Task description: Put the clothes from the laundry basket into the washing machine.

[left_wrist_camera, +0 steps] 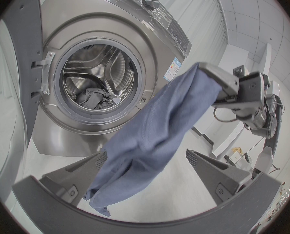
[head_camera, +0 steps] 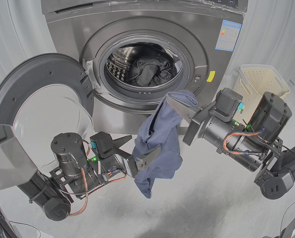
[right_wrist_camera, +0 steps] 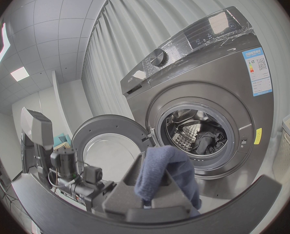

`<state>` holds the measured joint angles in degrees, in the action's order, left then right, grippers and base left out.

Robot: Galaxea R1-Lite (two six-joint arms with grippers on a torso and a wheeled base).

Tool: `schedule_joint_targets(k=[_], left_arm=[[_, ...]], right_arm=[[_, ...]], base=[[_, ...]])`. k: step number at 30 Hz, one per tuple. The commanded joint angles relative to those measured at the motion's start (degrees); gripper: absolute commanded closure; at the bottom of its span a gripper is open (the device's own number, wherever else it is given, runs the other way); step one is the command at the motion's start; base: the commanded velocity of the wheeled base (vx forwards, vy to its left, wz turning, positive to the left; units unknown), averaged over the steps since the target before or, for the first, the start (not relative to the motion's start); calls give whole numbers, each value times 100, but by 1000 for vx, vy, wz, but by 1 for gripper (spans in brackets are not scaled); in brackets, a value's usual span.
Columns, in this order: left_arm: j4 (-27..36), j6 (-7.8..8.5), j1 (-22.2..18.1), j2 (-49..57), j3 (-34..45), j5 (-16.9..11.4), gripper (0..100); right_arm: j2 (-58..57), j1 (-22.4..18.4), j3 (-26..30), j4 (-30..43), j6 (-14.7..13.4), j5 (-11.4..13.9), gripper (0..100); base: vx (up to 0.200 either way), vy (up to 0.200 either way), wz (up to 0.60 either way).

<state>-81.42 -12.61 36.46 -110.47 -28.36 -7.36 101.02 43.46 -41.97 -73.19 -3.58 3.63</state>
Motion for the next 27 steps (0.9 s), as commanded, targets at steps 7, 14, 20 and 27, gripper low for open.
schedule_joint_targets(k=[7,14,20,27], left_arm=[[-708,-5,-245,-1038,-74,86,0],[-708,-5,-482,-713,-162,68,0],[-700,-31,-658,-273,-197,51,0],[-708,-40,-772,-238,-337,33,0]], right_arm=[[5,13,5,-20,-2,-3,100],[-12,-22,216,-20,16,-3,100],[-12,-83,409,-20,24,15,100],[-12,-83,567,-28,24,182,100]], base=[[0,0,0],[0,0,0],[0,0,0],[0,0,0]])
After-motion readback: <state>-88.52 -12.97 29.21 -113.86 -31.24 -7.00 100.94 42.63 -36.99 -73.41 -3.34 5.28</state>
